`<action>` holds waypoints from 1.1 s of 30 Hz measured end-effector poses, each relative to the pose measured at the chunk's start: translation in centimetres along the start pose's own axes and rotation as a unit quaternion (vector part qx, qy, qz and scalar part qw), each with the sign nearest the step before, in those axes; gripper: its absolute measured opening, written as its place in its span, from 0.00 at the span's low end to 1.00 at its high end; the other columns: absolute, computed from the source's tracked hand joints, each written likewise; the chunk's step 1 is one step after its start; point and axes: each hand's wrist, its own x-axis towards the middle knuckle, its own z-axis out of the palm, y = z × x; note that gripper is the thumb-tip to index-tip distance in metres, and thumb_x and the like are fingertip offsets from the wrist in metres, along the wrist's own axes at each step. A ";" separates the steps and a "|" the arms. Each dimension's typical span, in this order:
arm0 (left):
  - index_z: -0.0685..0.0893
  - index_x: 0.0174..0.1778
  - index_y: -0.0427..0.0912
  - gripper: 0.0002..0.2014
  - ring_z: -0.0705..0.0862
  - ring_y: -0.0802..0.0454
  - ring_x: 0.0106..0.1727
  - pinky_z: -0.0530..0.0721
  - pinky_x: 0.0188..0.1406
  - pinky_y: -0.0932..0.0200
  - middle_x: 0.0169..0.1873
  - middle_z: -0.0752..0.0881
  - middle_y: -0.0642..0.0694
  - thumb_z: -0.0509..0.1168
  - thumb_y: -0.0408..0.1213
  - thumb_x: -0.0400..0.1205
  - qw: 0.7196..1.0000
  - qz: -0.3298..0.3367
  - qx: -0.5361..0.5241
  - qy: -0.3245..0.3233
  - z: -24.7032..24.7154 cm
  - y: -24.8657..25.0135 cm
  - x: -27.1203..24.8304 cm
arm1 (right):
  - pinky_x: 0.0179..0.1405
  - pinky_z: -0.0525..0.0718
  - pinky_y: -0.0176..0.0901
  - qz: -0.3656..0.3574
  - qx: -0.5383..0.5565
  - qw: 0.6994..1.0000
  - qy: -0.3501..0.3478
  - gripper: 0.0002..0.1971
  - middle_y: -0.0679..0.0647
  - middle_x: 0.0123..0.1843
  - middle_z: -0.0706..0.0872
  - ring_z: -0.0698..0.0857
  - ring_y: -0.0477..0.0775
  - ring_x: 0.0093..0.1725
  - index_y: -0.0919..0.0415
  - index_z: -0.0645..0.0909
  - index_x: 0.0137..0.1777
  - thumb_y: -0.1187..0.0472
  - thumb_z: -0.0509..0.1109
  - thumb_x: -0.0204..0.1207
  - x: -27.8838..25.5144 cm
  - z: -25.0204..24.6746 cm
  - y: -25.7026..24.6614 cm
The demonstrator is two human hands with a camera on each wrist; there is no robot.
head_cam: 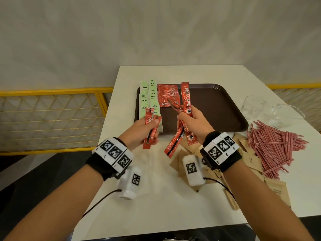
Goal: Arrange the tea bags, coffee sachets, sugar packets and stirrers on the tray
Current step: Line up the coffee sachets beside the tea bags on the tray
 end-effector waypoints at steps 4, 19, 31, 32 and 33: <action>0.78 0.45 0.41 0.10 0.75 0.55 0.25 0.79 0.26 0.63 0.22 0.76 0.51 0.62 0.45 0.82 0.996 0.016 0.010 -0.082 2.1 1.1 0.2 | 0.44 0.86 0.37 -0.030 0.081 0.996 -0.008 0.11 0.50 0.46 0.87 0.88 0.46 0.43 0.58 0.77 0.60 0.68 0.63 0.79 0.5 1.2 -0.6; 0.77 0.50 0.47 0.09 0.71 0.59 0.25 0.78 0.29 0.64 0.21 0.70 0.54 0.67 0.44 0.78 0.994 0.048 -0.099 0.017 2.6 1.0 2.7 | 0.45 0.80 0.43 -0.028 0.117 0.993 0.009 0.08 0.48 0.43 0.84 0.83 0.46 0.43 0.56 0.77 0.56 0.67 0.64 0.80 1.2 -0.5 -0.1; 0.79 0.65 0.50 0.14 0.86 0.49 0.59 0.85 0.54 0.53 0.59 0.87 0.43 0.59 0.44 0.85 0.976 0.109 -0.177 0.069 5.1 2.0 3.7 | 0.65 0.77 0.31 -0.126 -0.006 0.976 -0.178 0.26 0.46 0.62 0.81 0.82 0.35 0.58 0.59 0.65 0.77 0.74 0.62 0.80 1.1 -0.5 0.2; 0.78 0.67 0.50 0.15 0.86 0.49 0.59 0.85 0.55 0.52 0.59 0.87 0.43 0.58 0.45 0.85 0.974 0.115 -0.178 0.078 5.2 2.0 3.8 | 0.64 0.78 0.30 -0.128 -0.004 0.974 -0.187 0.27 0.44 0.60 0.81 0.82 0.32 0.56 0.57 0.65 0.76 0.74 0.62 0.79 1.0 -0.8 0.1; 0.77 0.69 0.49 0.16 0.86 0.49 0.59 0.85 0.55 0.52 0.59 0.87 0.44 0.58 0.44 0.85 0.971 0.122 -0.184 0.088 5.3 2.2 3.8 | 0.62 0.78 0.29 -0.128 -0.004 0.973 -0.193 0.26 0.42 0.59 0.81 0.82 0.31 0.55 0.56 0.66 0.75 0.74 0.62 0.79 1.1 -1.1 0.2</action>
